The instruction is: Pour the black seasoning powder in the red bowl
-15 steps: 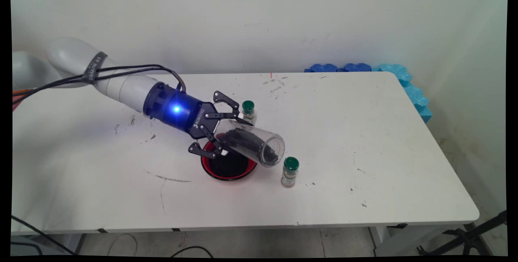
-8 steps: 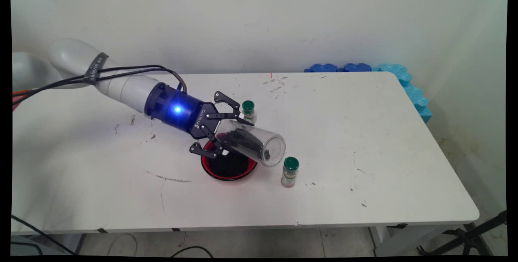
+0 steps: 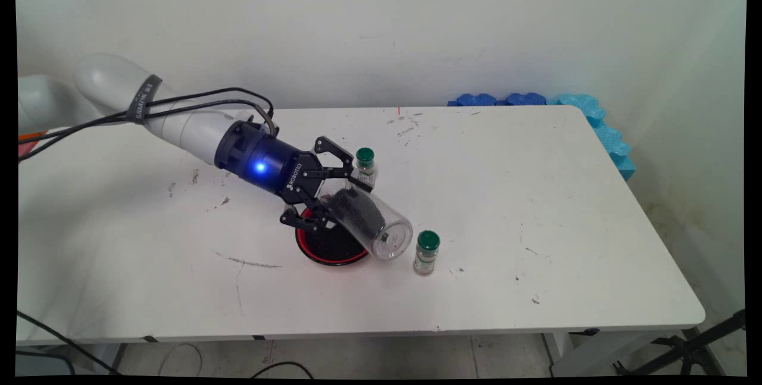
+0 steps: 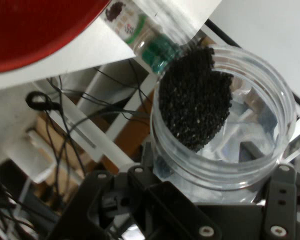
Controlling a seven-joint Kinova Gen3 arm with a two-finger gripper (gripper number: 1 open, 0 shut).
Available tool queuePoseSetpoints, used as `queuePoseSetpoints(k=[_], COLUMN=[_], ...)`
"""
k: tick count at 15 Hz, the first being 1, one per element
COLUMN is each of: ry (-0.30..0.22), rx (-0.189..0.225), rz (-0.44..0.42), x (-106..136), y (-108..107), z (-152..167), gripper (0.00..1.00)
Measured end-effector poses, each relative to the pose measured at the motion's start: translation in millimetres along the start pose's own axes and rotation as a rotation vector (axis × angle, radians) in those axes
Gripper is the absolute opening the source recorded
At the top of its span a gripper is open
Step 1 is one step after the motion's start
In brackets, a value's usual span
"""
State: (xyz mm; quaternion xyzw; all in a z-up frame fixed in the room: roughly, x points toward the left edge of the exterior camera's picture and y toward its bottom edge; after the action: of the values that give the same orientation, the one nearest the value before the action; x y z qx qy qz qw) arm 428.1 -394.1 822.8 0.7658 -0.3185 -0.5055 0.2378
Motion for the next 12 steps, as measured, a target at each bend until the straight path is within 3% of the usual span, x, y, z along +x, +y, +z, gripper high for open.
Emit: queuePoseSetpoints(k=[12], ry=[0.013], rx=[0.065], rz=[0.538], x=[4], y=[13], z=[-4], gripper=[0.0])
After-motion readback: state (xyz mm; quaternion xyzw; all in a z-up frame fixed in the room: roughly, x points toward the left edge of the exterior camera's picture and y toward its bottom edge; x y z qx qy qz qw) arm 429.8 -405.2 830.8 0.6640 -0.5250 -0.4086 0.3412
